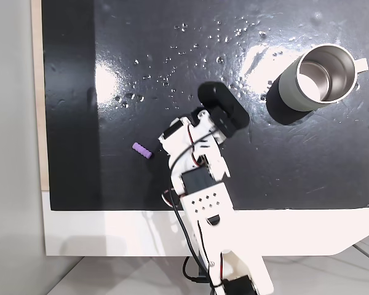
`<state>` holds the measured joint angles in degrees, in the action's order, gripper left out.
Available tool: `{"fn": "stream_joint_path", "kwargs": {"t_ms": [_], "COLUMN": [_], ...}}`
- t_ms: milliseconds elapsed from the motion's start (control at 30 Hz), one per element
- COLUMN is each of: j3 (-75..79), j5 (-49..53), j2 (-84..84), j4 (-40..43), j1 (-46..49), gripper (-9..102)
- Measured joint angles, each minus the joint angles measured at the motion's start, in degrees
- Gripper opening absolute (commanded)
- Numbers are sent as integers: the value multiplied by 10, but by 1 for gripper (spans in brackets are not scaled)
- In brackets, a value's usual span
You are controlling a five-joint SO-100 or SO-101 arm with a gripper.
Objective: Grasp a pengrip and put it in the cup.
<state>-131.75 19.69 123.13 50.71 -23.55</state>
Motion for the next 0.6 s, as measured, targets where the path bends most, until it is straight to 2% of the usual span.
{"fn": "stream_joint_path", "kwargs": {"t_ms": [267, 600], "j3": [71, 106], "j5": [170, 354], "j2": [-55, -81], "j4": [36, 90], "j1": [-45, -122], "gripper": [14, 15]}}
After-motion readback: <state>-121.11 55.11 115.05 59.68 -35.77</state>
